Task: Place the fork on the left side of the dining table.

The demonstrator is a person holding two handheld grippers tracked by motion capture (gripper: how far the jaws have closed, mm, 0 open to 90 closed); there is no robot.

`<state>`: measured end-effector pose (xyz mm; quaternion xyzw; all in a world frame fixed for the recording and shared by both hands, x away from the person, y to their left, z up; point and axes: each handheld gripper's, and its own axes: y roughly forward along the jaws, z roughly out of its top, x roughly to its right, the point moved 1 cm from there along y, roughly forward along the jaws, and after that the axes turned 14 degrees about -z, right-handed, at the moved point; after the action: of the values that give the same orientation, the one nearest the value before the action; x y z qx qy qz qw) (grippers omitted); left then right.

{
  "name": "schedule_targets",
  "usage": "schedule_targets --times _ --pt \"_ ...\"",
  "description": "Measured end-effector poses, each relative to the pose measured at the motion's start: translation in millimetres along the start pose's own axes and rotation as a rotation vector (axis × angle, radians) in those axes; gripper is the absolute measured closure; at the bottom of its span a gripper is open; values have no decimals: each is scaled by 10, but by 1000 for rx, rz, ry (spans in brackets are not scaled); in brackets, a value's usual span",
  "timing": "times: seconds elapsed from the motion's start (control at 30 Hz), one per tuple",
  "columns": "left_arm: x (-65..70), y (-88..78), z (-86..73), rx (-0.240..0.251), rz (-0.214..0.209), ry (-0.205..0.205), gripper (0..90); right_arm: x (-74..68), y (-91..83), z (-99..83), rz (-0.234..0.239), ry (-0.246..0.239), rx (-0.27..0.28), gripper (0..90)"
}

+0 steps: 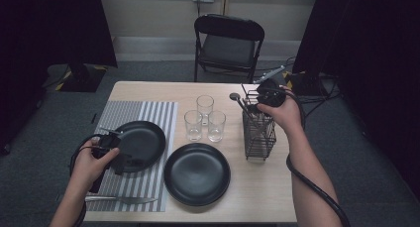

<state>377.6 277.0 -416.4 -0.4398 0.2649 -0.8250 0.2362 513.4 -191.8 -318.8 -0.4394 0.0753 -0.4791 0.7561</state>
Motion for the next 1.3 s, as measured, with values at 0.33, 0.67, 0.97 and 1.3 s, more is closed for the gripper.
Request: schedule_targets --times 0.33,0.67,0.97,1.3 --pt "-8 -3 -2 1 2 2 251 -13 46 28 1 -22 0 506" --pt "-16 -6 -8 -7 14 2 246 -58 111 55 1 -50 -5 564" --pt "-24 -6 -10 -15 13 3 244 -62 177 39 5 -47 -9 627" --pt "-30 -10 -17 -12 12 -8 243 -95 253 48 6 -64 -6 691"
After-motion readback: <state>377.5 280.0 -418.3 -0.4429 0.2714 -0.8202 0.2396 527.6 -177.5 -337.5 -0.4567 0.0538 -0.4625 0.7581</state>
